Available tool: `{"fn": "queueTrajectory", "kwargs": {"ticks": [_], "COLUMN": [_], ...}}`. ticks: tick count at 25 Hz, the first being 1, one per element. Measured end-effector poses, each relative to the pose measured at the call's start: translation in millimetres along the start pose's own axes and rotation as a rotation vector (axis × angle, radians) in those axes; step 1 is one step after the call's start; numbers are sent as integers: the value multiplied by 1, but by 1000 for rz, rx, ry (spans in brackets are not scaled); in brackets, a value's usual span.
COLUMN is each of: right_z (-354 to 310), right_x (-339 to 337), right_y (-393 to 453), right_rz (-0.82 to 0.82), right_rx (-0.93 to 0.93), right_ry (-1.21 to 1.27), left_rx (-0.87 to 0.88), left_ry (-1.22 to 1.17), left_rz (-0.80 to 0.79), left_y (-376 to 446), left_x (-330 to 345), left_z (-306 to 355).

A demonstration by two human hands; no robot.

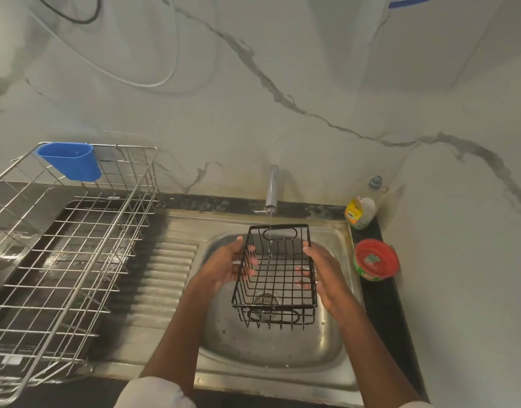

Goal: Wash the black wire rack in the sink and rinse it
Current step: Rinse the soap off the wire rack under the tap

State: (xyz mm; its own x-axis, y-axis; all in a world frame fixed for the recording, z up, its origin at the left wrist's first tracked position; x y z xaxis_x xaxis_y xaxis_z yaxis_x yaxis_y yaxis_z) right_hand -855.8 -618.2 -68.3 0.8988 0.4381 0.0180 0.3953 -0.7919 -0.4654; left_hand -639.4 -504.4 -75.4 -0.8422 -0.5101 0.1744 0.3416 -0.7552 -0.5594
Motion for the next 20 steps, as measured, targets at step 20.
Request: {"fn": "queueTrajectory", "kwargs": {"ticks": [20], "right_z": [-2], "right_x": [51], "right_y": [16], "right_rz": [-108], "right_rx": [51], "right_ry": [83], "left_rx": [108], "left_ry": [-141], "left_rz": [111], "left_y": [-20], "left_x": [-46], "left_z": [21]}}
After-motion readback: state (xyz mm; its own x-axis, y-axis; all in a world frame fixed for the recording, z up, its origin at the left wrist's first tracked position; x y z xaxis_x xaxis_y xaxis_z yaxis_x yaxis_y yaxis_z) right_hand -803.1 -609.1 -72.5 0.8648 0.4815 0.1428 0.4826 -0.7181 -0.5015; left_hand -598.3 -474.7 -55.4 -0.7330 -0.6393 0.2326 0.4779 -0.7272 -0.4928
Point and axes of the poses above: each hand's wrist, its own y-axis towards the middle knuckle, its own x-axis out of the palm, z = x × y, the point moved 10 cm from there along y, towards the middle knuckle, and after that the axes turned 7 degrees about -y, right-handed, at the moved point
